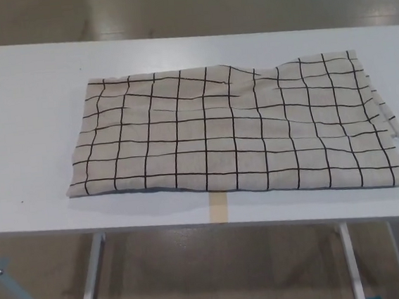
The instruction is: Use the left hand to fold a white towel with checkered patterns in half.
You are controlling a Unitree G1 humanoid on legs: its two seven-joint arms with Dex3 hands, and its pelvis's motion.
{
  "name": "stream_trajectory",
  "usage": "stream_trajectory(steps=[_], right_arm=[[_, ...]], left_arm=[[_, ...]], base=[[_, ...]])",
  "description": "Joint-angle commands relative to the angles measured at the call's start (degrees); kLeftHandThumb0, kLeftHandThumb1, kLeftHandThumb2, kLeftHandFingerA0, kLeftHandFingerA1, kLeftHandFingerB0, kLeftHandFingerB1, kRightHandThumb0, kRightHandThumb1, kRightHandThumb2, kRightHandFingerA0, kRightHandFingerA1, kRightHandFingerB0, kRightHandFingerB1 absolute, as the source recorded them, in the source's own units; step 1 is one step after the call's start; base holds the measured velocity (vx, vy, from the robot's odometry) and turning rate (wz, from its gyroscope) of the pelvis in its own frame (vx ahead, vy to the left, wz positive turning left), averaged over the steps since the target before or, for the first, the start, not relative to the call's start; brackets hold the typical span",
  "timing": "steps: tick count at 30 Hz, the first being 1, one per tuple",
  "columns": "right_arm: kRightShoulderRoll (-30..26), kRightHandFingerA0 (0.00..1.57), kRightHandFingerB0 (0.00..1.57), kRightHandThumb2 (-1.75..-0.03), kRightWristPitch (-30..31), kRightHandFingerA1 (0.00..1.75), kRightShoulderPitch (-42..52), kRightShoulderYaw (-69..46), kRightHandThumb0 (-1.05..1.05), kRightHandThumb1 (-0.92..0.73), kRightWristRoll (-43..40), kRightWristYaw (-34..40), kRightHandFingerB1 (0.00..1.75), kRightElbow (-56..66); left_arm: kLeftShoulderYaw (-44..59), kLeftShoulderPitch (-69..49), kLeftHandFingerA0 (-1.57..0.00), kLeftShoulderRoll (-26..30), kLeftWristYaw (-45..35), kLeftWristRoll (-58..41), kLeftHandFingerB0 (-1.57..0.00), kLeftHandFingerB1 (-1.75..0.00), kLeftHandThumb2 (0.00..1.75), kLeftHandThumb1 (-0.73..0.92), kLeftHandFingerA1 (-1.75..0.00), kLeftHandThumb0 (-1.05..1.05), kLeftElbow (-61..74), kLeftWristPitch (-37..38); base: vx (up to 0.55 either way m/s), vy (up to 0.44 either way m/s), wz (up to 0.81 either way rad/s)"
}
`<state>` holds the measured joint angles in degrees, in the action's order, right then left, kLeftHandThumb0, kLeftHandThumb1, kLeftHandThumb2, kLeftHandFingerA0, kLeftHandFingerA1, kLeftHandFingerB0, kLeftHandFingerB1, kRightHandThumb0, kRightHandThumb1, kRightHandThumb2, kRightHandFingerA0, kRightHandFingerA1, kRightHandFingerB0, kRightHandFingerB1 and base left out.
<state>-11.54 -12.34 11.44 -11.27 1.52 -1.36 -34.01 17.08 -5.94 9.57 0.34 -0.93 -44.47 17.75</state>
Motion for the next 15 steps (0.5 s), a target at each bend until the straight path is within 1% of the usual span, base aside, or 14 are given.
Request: stream_trajectory(steps=[1, 5, 8, 9, 10, 11, 12, 14, 15], right_arm=[[1.34, 0.40, 0.38, -0.62, -6.93, 0.39, 0.85, -2.38, -0.48, -0.74, -3.31, 0.24, 0.35, 1.98], [1.52, 0.40, 0.38, -0.62, -6.96, 0.39, 0.97, -2.69, -0.48, -0.74, -3.29, -0.06, 0.35, 2.04], [1.47, 0.40, 0.38, -0.62, -7.23, 0.39, 1.34, -2.60, -0.48, -0.74, -2.80, -0.04, 0.35, 2.67], [1.43, 0.40, 0.38, -0.62, -7.45, 0.39, 1.32, -2.52, -0.48, -0.74, -2.59, 0.08, 0.35, 2.73], [1.26, 0.40, 0.38, -0.62, -7.96, 0.39, 1.25, -2.18, -0.48, -0.74, -1.78, 0.63, 0.35, 2.79], [1.26, 0.40, 0.38, -0.62, -7.96, 0.39, 1.25, -2.18, -0.48, -0.74, -1.78, 0.63, 0.35, 2.79], [0.92, 0.40, 0.38, -0.62, -8.99, 0.39, 1.15, -1.43, -0.48, -0.73, -0.19, 1.61, 0.35, 2.89], [0.81, 0.40, 0.38, -0.62, -9.20, 0.39, 0.94, -1.20, -0.48, -0.73, 0.15, 1.82, 0.35, 3.01], [0.53, 0.41, 0.38, -0.62, -9.19, 0.39, 0.72, -0.95, -0.48, -0.73, 0.44, 1.76, 0.35, 3.20]], left_arm=[[3.71, -0.11, -0.24, -1.55, 2.14, -4.04, -0.22, -0.30, 0.60, 0.64, -0.34, -0.46, -0.07, 11.08], [3.57, -0.49, -0.19, -0.82, 0.38, -3.34, -0.21, -0.29, 0.60, 0.64, -0.33, -0.46, -1.15, 12.46], [2.29, -1.91, -0.15, 0.31, -0.65, -1.80, -0.18, -0.28, 0.59, 0.61, -0.31, -0.46, -0.35, 14.28], [1.55, -2.86, -0.01, 0.92, -0.76, -0.71, 0.00, -0.48, 0.96, 0.47, -0.50, -0.29, 0.67, 15.20], [-0.24, -5.28, -0.09, 2.56, -0.82, 2.30, -0.11, -0.24, 0.59, 0.51, -0.27, -0.47, 3.27, 17.93], [-0.24, -5.28, -0.09, 2.56, -0.82, 2.30, -0.11, -0.24, 0.59, 0.51, -0.27, -0.47, 3.27, 17.93], [-3.13, -9.64, 0.00, 5.79, 0.96, 9.06, -0.05, -0.26, 0.71, 0.31, -0.26, -0.42, 7.34, 25.61], [-4.06, -11.00, 0.00, 6.93, 2.39, 11.67, -0.05, -0.26, 0.71, 0.31, -0.26, -0.42, 8.70, 28.75], [-3.93, -14.13, 0.00, 8.63, 5.06, 17.58, -0.01, -0.19, 0.67, 0.29, -0.18, -0.38, 13.73, 32.74]], base=[[0.00, 0.000, 0.00], [0.00, 0.000, 0.00], [0.00, 0.000, 0.00], [0.00, 0.000, 0.00], [0.00, 0.000, 0.00], [0.00, 0.000, 0.00], [0.00, 0.000, 0.00], [0.00, 0.000, 0.00], [0.00, 0.000, 0.00]])
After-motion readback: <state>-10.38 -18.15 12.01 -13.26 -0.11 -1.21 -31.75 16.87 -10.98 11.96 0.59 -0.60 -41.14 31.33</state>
